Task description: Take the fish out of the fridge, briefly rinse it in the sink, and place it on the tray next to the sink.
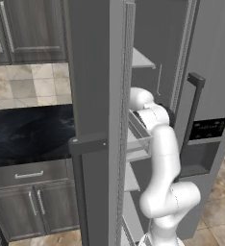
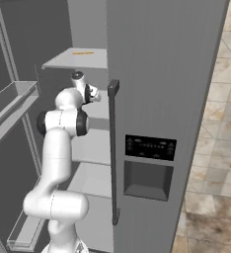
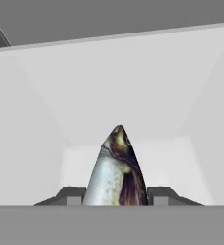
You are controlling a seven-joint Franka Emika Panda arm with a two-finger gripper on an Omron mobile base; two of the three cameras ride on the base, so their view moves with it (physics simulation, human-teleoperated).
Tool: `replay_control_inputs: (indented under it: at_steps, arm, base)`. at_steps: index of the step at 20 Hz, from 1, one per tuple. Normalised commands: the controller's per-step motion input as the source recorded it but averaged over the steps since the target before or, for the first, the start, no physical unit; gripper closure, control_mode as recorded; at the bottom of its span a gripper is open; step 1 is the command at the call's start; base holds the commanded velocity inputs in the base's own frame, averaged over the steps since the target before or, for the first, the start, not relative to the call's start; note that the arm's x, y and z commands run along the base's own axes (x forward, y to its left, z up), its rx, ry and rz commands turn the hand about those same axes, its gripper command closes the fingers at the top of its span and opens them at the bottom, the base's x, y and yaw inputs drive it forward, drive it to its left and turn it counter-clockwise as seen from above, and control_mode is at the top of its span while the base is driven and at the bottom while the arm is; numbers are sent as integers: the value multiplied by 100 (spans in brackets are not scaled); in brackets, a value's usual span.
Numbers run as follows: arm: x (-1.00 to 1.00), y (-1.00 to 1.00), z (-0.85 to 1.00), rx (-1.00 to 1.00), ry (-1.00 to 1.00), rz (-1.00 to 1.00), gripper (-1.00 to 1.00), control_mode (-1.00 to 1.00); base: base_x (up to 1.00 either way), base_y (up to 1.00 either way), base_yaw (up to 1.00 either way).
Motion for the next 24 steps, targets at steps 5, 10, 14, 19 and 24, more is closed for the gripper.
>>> replay_control_inputs:
  at_steps: [5,10,14,19,24]
  arm:
    - [-84,0,0,0,-12,-1,100,-100]
    - [-100,-2,-51,-11,-15,1,100,-100]
    - [-97,-11,-15,-2,-22,0,100,-100]
    - [-61,-2,80,3,-24,-5,100,-100]
    - [-55,0,100,3,-11,-12,100,-100]
  base:
    - [0,0,0]
    - [0,0,0]
    - [0,0,0]
    - [0,0,0]
    - [0,0,0]
